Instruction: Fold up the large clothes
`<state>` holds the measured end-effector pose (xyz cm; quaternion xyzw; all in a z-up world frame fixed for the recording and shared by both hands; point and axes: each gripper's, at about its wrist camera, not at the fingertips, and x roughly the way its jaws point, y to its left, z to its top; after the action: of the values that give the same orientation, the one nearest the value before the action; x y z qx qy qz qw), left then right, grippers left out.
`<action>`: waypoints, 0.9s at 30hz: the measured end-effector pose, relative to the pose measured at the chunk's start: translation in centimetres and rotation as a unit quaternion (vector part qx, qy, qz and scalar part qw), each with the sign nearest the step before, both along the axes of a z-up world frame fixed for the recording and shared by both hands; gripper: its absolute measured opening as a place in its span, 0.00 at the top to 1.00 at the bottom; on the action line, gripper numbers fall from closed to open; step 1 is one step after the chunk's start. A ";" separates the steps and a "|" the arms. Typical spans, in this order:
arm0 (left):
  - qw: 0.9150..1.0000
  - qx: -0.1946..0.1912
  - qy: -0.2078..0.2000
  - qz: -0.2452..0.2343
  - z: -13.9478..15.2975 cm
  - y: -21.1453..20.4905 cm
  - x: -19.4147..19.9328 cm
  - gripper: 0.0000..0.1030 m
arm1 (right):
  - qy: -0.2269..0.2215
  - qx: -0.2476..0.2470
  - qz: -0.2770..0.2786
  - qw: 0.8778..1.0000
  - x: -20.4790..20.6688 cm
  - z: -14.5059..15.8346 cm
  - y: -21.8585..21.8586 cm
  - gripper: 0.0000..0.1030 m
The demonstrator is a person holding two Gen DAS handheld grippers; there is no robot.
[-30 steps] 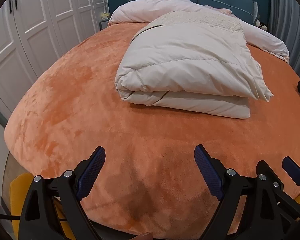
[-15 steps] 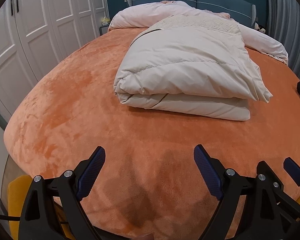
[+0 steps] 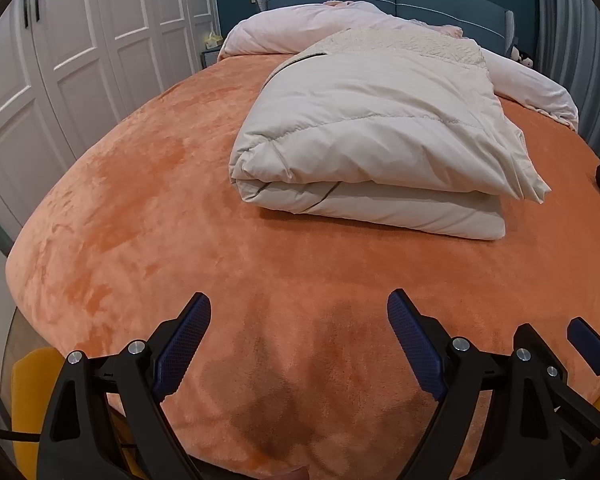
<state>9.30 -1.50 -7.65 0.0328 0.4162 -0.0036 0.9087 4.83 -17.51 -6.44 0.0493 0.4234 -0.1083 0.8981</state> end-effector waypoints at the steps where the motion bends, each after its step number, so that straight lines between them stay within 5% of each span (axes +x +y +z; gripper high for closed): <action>1: 1.000 0.000 0.000 0.000 0.0 0.0 0.0 0.16 | 0.000 0.000 0.000 1.000 0.0 0.0 0.0 0.45; 27: 1.000 0.004 -0.001 -0.007 0.1 0.0 0.0 0.19 | -0.002 0.001 -0.006 1.000 -0.1 0.0 0.3 0.45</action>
<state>9.33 -1.54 -7.52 0.0395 0.4153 -0.0085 0.9088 4.76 -17.21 -6.41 0.0532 0.4212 -0.1135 0.8983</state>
